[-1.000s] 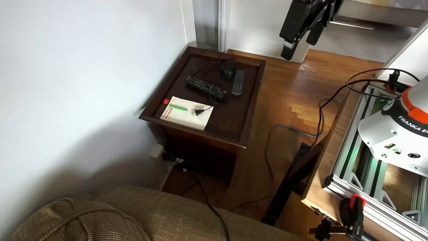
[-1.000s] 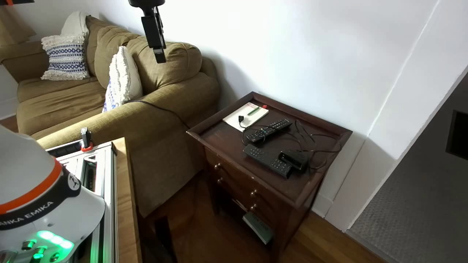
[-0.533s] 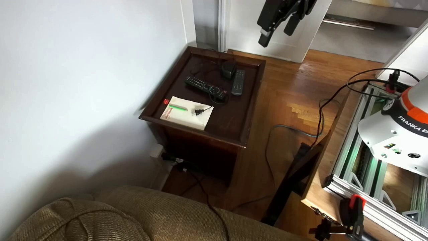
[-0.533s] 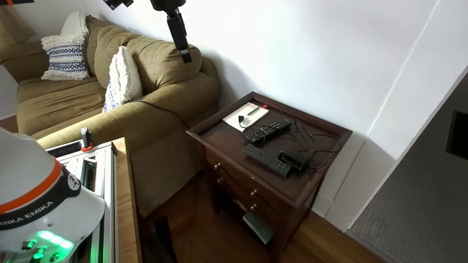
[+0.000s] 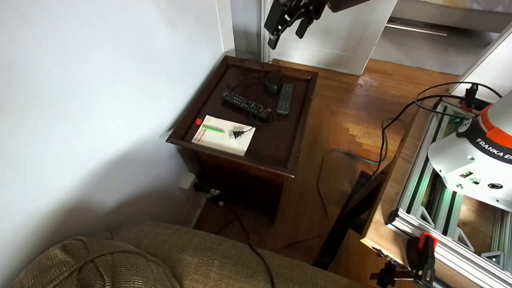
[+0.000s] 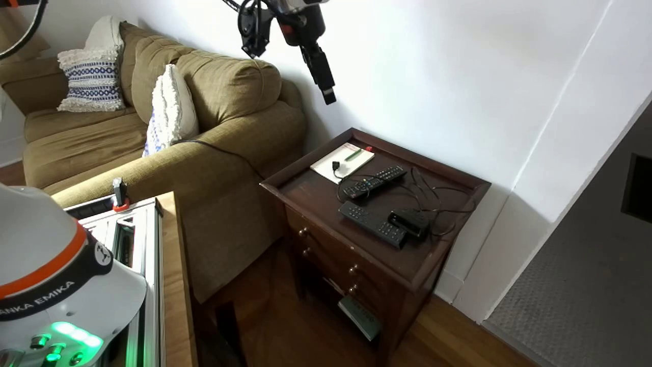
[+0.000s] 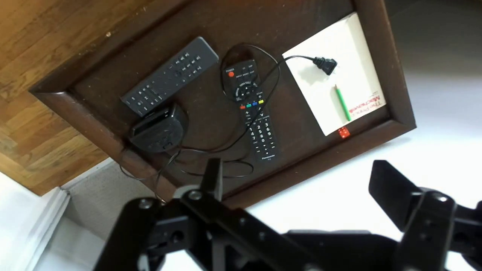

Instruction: Push a button on the remote control

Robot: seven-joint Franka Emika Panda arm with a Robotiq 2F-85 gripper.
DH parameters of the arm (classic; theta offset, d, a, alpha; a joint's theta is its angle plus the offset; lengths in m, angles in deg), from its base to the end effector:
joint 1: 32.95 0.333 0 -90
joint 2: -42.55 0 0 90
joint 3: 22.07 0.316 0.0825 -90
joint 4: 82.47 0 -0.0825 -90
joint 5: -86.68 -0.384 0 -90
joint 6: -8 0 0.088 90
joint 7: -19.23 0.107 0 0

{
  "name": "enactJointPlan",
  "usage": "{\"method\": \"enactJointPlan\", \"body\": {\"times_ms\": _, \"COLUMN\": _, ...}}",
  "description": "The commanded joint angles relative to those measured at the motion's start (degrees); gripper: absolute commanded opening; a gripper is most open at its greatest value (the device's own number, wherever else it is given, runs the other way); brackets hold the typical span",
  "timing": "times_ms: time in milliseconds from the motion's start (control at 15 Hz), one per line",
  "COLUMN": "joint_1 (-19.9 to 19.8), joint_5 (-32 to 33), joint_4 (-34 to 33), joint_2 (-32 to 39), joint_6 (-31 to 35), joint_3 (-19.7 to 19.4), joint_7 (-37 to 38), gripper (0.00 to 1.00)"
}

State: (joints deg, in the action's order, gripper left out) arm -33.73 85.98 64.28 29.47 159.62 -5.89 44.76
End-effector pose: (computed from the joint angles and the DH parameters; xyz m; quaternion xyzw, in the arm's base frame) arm 0.4443 0.1215 0.3752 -0.9839 0.0907 -0.1519 0.0268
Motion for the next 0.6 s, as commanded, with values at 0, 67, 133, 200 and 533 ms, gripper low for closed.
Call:
{"method": "enactJointPlan", "body": {"times_ms": 0, "joint_1": -0.4, "joint_5": 6.2, "joint_4": -5.7, "joint_2": 10.9, "joint_6": 3.2, "joint_3": -1.6, "joint_7": 1.2, "gripper": 1.0}}
{"method": "enactJointPlan", "body": {"times_ms": 67, "joint_1": -0.2, "joint_5": 8.7, "joint_4": -6.7, "joint_2": 12.8, "joint_6": 3.7, "joint_3": -2.2, "joint_7": 2.3, "gripper": 1.0}}
{"method": "enactJointPlan", "body": {"times_ms": 133, "joint_1": 0.1, "joint_5": 11.5, "joint_4": -7.9, "joint_2": 15.0, "joint_6": 4.4, "joint_3": -3.2, "joint_7": 3.4, "gripper": 1.0}}
{"method": "enactJointPlan", "body": {"times_ms": 200, "joint_1": 0.9, "joint_5": 12.4, "joint_4": -9.3, "joint_2": 17.4, "joint_6": 4.6, "joint_3": -4.5, "joint_7": 3.3, "gripper": 1.0}}
{"method": "enactJointPlan", "body": {"times_ms": 533, "joint_1": 2.2, "joint_5": 20.0, "joint_4": -16.0, "joint_2": 27.5, "joint_6": 10.8, "joint_3": -7.8, "joint_7": 5.5, "gripper": 1.0}}
